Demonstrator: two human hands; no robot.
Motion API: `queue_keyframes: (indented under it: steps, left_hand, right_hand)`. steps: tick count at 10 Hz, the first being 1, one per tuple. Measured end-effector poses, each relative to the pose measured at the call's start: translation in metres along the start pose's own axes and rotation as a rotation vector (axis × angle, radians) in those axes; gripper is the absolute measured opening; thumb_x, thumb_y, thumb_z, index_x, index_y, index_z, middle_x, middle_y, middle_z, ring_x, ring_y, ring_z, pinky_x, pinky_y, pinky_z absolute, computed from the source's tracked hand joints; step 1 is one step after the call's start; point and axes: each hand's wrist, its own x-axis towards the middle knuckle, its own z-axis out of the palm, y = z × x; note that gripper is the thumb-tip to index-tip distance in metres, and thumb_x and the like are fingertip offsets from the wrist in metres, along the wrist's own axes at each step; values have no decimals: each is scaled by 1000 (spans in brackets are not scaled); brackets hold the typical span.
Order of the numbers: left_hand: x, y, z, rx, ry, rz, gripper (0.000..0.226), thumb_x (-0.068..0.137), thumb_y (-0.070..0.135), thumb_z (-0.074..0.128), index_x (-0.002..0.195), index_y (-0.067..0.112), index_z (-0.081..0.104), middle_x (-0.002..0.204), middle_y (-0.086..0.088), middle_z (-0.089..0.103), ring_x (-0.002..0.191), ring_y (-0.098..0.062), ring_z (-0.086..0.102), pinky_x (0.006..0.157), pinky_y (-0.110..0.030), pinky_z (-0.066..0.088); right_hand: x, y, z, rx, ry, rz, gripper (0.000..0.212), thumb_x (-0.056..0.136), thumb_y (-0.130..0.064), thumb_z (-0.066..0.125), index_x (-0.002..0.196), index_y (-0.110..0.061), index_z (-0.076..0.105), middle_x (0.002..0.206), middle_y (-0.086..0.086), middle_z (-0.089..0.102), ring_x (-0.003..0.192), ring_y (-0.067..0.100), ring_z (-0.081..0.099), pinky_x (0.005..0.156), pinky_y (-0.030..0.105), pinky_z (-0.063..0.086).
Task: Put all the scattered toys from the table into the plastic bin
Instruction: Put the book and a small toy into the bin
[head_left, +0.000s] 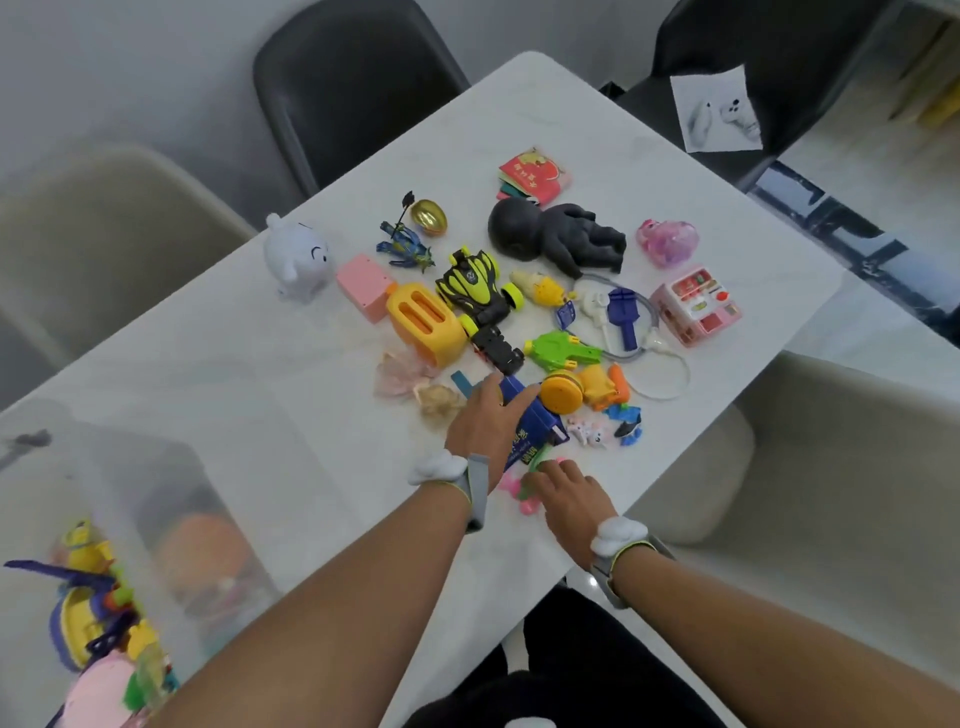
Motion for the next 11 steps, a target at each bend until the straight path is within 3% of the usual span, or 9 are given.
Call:
queue_keyframes:
  steps: [2, 3, 4, 6, 7, 8, 9, 10, 11]
  left_hand:
    - [19, 0, 11, 290, -44, 102, 66, 87, 22, 66, 147, 35, 41, 144, -12, 35, 125, -39, 41, 90, -46, 48]
    - [24, -2, 19, 269, -47, 8, 41, 99, 32, 54, 139, 35, 48, 149, -10, 33, 132, -34, 37, 89, -45, 45]
    - [22, -8, 22, 343, -45, -14, 27, 99, 26, 46, 124, 27, 55, 148, -9, 34, 134, -31, 34, 85, -41, 43]
    - [16, -28, 4, 333, -7, 67, 24, 86, 20, 56, 109, 18, 60, 129, -5, 53, 123, -27, 46, 98, -37, 35]
    - [10, -42, -10, 184, -27, -17, 20, 83, 23, 61, 98, 18, 49, 98, -5, 60, 91, -30, 56, 71, -37, 36]
    - [-9, -65, -19, -77, 58, -173, 22, 86, 22, 59, 93, 20, 39, 78, -4, 57, 70, -32, 54, 58, -39, 41]
    - [-22, -80, -28, -254, 239, -362, 22, 90, 23, 53, 100, 29, 35, 80, 2, 60, 66, -27, 55, 56, -34, 43]
    - [-30, -94, -38, -467, 394, -591, 24, 93, 22, 45, 114, 30, 37, 87, 3, 63, 67, -21, 58, 58, -30, 43]
    - [-45, -115, -44, -582, 452, -771, 11, 94, 31, 40, 106, 28, 38, 80, -1, 64, 65, -20, 61, 58, -38, 53]
  right_hand:
    - [10, 13, 0, -148, 32, -141, 54, 86, -16, 54, 139, -21, 44, 126, 3, 48, 110, 31, 46, 74, 39, 44]
    - [18, 14, -4, -190, 21, -185, 46, 87, -16, 55, 132, -21, 50, 124, 6, 48, 108, 31, 45, 73, 39, 42]
    - [25, 17, -10, -217, 25, -233, 38, 85, -14, 58, 123, -18, 56, 122, 9, 49, 109, 32, 47, 74, 39, 45]
    - [35, 16, -16, -327, 16, -300, 26, 85, -16, 55, 110, -16, 63, 124, 10, 53, 108, 33, 52, 75, 40, 46]
    - [43, 13, -18, -355, -4, -304, 26, 83, -16, 58, 109, -14, 62, 118, 8, 55, 101, 30, 55, 72, 37, 44]
    - [51, 5, -16, -330, -11, -293, 30, 88, -13, 53, 118, -11, 56, 116, 10, 54, 100, 32, 54, 73, 39, 39]
    - [58, 0, -11, -268, 10, -230, 32, 93, -18, 46, 123, -9, 52, 117, 12, 56, 103, 33, 54, 76, 40, 40]
    - [63, -4, -12, -165, 68, -150, 30, 91, -25, 57, 116, -7, 57, 107, 11, 60, 95, 31, 59, 70, 37, 44]
    - [72, -9, -8, -23, 64, -62, 35, 97, -28, 49, 125, -7, 49, 113, 12, 60, 98, 32, 60, 72, 37, 46]
